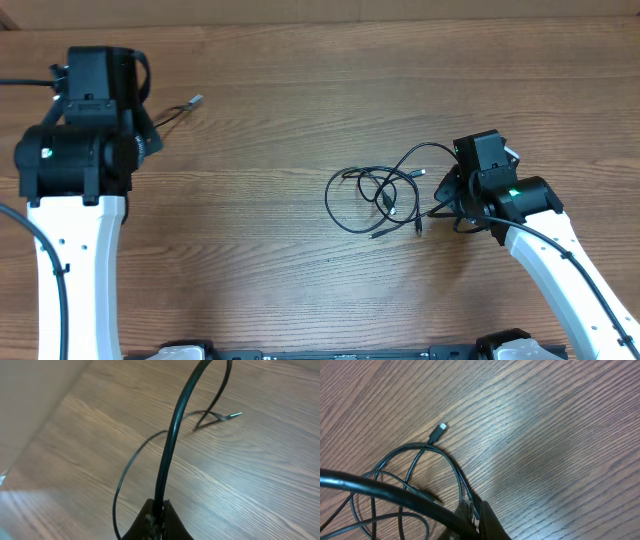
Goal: Untangle cables
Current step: 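Pull the held black cable with the left gripper toward the upper left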
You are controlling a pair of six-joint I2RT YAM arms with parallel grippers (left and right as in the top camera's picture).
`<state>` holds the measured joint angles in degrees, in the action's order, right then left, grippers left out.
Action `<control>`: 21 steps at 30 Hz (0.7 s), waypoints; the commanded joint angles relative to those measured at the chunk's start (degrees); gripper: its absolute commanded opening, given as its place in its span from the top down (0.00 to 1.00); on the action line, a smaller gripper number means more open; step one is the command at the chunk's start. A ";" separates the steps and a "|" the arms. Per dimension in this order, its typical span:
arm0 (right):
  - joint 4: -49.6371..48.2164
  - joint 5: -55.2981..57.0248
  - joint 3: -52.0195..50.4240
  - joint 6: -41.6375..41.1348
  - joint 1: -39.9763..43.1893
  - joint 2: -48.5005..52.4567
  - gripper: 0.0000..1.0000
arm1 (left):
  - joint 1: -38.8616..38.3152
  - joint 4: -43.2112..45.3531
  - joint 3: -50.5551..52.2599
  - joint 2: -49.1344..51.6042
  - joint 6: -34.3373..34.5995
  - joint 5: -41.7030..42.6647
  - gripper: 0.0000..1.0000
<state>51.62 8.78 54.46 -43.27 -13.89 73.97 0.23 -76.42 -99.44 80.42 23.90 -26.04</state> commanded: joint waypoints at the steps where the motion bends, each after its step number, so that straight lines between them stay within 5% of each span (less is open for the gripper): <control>1: -0.24 0.17 0.79 0.00 0.13 -0.68 0.96 | 0.90 -0.37 -1.18 -1.07 0.92 -4.70 0.95; 21: 0.17 0.17 0.79 0.00 0.13 -0.68 0.96 | 2.40 2.64 0.37 1.05 1.03 -4.59 0.95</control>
<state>51.92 8.78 54.46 -43.27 -13.91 73.97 1.26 -74.70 -99.42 80.40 23.92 -29.26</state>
